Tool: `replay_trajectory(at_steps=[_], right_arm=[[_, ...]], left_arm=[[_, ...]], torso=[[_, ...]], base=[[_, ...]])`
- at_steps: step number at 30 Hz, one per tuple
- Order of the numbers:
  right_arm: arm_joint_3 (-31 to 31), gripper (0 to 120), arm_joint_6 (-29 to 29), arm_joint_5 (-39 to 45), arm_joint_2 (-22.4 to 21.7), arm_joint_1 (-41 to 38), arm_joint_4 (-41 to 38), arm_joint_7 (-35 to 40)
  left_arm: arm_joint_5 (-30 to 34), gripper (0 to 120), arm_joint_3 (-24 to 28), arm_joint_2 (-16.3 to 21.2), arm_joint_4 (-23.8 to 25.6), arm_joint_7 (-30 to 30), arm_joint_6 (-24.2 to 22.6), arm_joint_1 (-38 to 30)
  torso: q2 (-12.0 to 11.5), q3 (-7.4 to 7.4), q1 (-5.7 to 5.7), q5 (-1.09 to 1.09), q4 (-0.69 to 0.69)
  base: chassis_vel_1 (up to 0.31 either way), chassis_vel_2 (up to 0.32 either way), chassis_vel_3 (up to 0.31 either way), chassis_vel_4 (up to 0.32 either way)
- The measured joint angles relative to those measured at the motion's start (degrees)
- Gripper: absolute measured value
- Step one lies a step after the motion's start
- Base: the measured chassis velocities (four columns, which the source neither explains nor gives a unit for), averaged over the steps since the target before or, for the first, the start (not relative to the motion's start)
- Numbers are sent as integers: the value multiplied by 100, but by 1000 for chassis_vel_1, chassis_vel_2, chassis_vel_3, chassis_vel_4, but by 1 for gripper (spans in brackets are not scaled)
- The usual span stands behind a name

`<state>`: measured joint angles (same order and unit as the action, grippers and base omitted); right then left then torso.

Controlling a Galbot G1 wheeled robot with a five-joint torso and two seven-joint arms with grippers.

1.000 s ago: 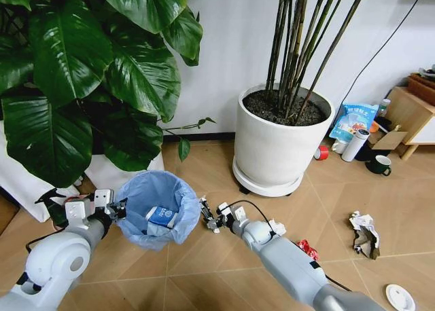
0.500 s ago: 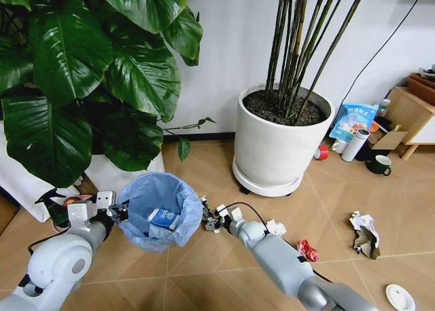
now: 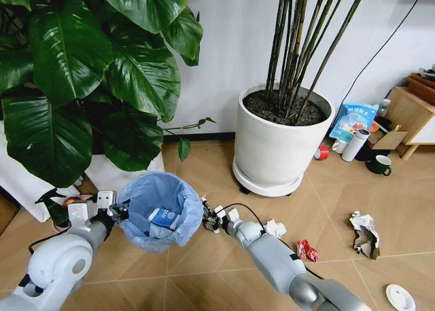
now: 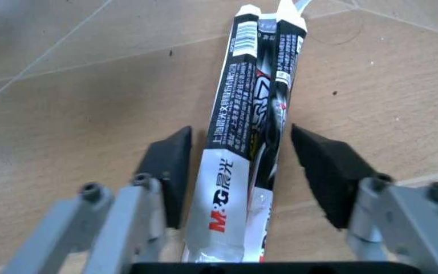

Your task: Pick up the trash bin and place the garbage on the floor into it.

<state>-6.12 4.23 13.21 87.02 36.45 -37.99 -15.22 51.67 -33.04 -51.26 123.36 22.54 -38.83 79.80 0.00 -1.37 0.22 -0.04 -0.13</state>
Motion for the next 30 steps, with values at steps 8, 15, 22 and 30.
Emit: replay_trajectory(at_steps=[8, 15, 22, 30], right_arm=[[53, 19, -32, -51, 38, -14, 82, -83], [77, 5, -71, -87, 51, -12, 119, -90], [164, 5, -89, -96, -17, 46, 31, -69], [271, 5, -90, 20, -365, 246, -550, -33]], left_arm=[[13, 0, -6, 20, 4, -1, 2, -2], [17, 0, -12, 42, 4, -1, 8, -3], [21, 0, -17, 57, 24, -1, 15, 7], [25, 0, -11, 44, 27, -1, 14, 20]], torso=[[0, 0, 0, 0, 0], [0, 0, 0, 0, 0], [0, 0, 0, 1, 1], [0, 0, 0, 0, -1]], base=[[0, 0, 0, 0], [0, 0, 0, 0], [0, 0, 0, 0], [0, 0, 0, 0]])
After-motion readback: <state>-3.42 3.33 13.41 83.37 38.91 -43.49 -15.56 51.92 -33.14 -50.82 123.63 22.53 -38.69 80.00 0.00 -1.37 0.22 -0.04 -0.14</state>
